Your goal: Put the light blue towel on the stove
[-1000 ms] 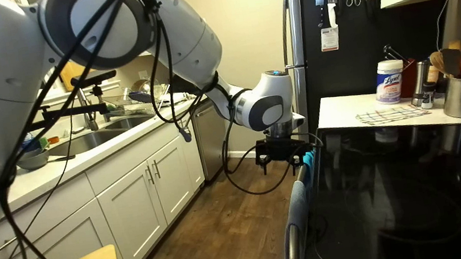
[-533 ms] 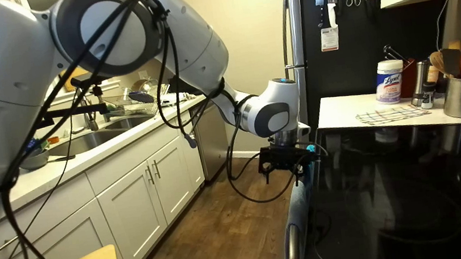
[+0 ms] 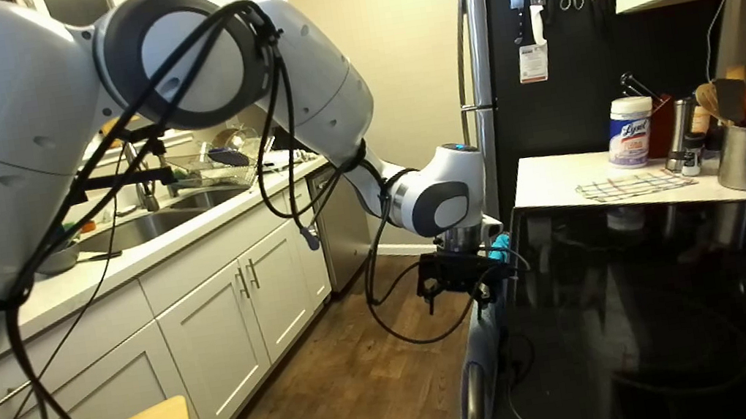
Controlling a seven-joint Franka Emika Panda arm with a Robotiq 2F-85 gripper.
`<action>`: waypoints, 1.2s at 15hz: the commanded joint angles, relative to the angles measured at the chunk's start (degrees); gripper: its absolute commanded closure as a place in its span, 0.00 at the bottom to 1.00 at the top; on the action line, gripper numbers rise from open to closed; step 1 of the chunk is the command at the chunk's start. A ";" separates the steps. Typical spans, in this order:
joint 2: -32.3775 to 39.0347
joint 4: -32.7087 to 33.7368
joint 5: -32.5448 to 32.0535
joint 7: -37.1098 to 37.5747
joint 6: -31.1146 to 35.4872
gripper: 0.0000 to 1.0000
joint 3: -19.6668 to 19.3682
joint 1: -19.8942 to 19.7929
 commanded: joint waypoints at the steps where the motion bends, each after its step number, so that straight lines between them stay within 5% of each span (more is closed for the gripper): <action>1: -0.66 -2.16 -1.68 2.82 0.27 0.00 -1.31 1.11; 6: -1.90 -3.42 -2.40 4.36 0.10 0.00 -2.08 1.59; 9: -3.27 -4.88 0.09 0.27 0.04 0.00 0.51 -1.38; 18: -2.71 -3.86 -1.92 2.54 -0.31 0.00 -1.64 -1.23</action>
